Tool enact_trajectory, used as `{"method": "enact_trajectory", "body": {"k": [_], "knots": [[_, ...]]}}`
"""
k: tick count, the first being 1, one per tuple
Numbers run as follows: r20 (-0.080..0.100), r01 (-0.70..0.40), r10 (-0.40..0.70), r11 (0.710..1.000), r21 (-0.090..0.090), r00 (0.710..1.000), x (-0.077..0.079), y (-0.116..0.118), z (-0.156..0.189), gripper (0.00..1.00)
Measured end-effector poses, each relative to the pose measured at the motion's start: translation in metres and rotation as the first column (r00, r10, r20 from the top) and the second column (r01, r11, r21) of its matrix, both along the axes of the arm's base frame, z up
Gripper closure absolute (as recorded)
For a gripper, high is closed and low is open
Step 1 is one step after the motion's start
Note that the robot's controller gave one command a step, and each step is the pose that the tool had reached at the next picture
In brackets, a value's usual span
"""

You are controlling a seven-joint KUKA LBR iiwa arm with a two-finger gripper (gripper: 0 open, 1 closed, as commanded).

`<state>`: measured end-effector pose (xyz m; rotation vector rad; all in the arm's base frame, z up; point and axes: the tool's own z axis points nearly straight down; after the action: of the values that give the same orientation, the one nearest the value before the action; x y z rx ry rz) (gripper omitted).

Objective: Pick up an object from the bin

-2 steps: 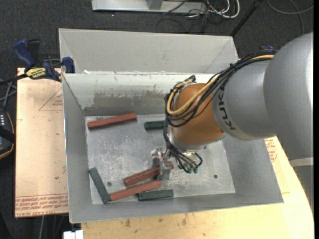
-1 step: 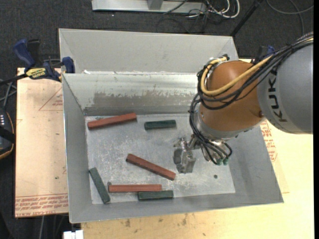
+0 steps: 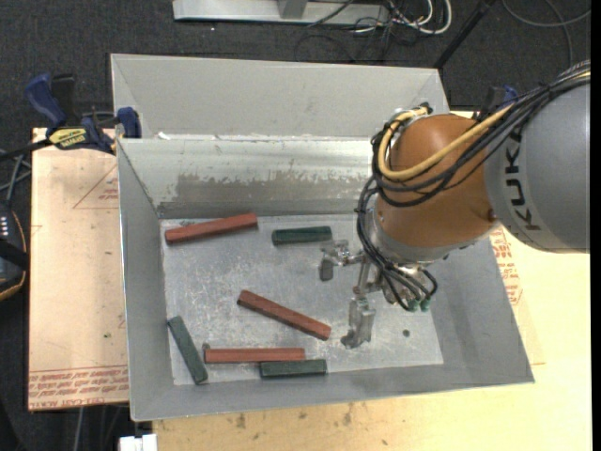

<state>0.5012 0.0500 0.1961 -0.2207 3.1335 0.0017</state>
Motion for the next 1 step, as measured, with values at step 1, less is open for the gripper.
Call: {"method": "enact_trajectory", "body": {"k": [1], "knots": [[0.000, 0.000, 0.000, 1.000, 0.000, 1.000, 0.0000, 0.0000, 0.0000, 0.00]]}}
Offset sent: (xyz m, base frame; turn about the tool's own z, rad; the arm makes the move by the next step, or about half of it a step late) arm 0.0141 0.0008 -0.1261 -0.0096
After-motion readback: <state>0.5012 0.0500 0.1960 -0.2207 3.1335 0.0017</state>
